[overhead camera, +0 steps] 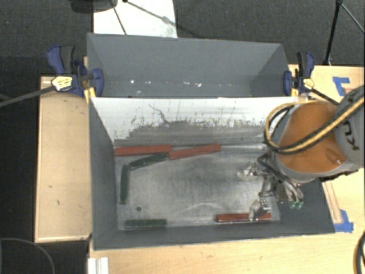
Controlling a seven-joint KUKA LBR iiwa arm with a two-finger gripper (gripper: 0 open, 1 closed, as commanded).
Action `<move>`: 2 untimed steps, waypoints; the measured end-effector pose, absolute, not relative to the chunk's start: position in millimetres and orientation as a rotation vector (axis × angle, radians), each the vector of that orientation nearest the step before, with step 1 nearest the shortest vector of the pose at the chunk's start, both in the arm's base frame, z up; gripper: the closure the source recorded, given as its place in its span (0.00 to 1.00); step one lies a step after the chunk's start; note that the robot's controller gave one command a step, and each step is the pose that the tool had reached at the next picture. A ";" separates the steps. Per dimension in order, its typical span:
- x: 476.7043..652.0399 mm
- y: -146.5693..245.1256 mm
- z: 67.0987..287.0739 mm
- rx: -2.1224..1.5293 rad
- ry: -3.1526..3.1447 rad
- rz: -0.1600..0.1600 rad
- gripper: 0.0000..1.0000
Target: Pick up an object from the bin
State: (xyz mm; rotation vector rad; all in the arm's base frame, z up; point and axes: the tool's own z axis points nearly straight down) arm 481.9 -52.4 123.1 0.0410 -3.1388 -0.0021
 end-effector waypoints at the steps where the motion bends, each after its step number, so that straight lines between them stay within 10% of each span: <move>1: 480.9 -32.1 117.8 0.153 -3.138 0.000 0.00; 2: 479.6 -43.8 73.9 0.128 -3.151 0.001 1.00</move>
Offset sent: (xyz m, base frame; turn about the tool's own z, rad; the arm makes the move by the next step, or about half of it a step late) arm -0.0059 0.0086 -0.0531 -0.0526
